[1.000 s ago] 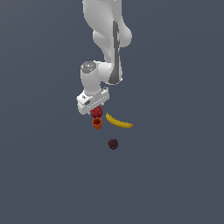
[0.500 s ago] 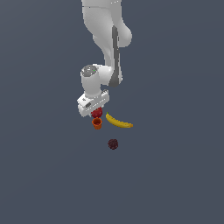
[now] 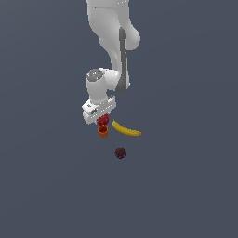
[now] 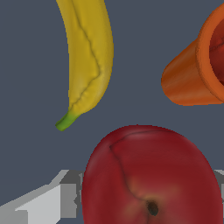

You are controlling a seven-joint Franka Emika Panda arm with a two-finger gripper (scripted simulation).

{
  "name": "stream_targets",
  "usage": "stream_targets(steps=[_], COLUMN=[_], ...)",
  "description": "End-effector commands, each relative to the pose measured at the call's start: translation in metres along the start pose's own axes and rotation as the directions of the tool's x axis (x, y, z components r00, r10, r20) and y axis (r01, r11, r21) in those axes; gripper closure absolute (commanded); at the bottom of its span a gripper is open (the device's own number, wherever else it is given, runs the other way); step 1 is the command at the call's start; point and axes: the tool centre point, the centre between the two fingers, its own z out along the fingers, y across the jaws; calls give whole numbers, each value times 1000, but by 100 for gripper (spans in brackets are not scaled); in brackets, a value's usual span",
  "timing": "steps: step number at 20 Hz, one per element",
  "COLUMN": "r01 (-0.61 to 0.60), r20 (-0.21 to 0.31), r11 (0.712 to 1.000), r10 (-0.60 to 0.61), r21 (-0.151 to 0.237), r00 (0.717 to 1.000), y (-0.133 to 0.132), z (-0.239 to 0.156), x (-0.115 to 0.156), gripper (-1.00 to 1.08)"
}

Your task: Pick up a designated object from a clutter of objects.

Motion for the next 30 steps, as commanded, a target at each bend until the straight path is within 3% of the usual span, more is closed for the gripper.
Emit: stream_targets(steps=[1,14,30], r01=[0,-1,-1], r20=[0,2,4], r11=[1000,1000,1000], r10=[0,1,1], r21=[0,-1,-3], r00=[1000,1000,1000], y=[0,-7,-29], z=[-1,-41,-159], x=[1,41,160], gripper=[108,108,108])
